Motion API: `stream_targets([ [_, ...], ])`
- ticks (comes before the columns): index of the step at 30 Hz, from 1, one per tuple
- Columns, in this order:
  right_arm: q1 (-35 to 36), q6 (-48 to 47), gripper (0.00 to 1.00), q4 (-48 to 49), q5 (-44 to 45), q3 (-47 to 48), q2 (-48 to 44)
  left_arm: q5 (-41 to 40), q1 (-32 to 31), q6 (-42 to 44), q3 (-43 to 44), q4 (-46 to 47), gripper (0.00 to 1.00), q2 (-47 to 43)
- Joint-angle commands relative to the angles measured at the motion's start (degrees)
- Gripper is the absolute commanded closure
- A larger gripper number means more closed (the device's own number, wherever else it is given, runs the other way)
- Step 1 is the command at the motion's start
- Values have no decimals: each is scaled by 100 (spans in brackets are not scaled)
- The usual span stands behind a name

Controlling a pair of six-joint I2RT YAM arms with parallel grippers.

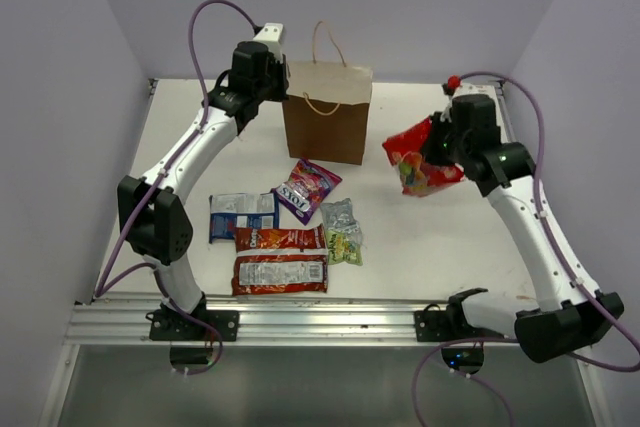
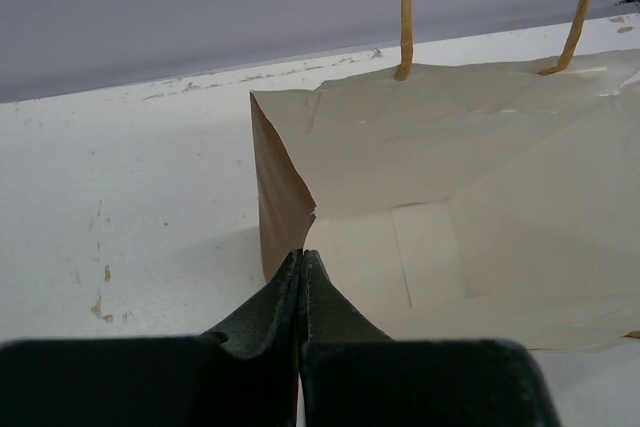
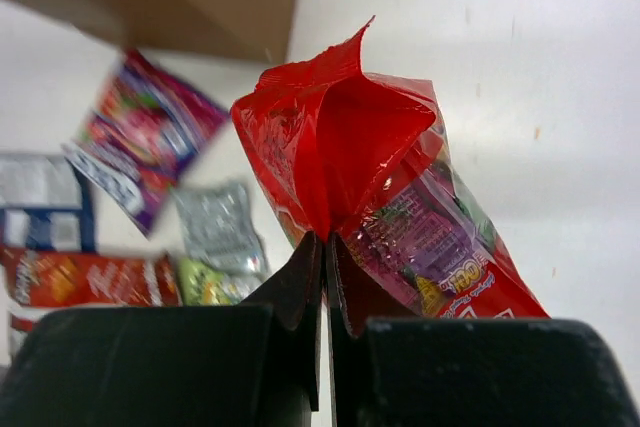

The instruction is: Place the snacks into the paper bag

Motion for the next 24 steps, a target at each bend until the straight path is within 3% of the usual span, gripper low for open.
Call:
stream_targets([
  [1,16,-86,100,634,38,968,-104,68,-24,156,86,-147,100,16],
  [11,8,-7,100,3340,-884,2751,1090,138,-24,86,77,-121,100,69],
  [20,279,450,100,4255,-1500,4502,2673,182,-24,42,95,-68,100,201],
  [24,561,538,100,4090,-1465,5275,3507,174,-15,42,103,-68,100,218],
])
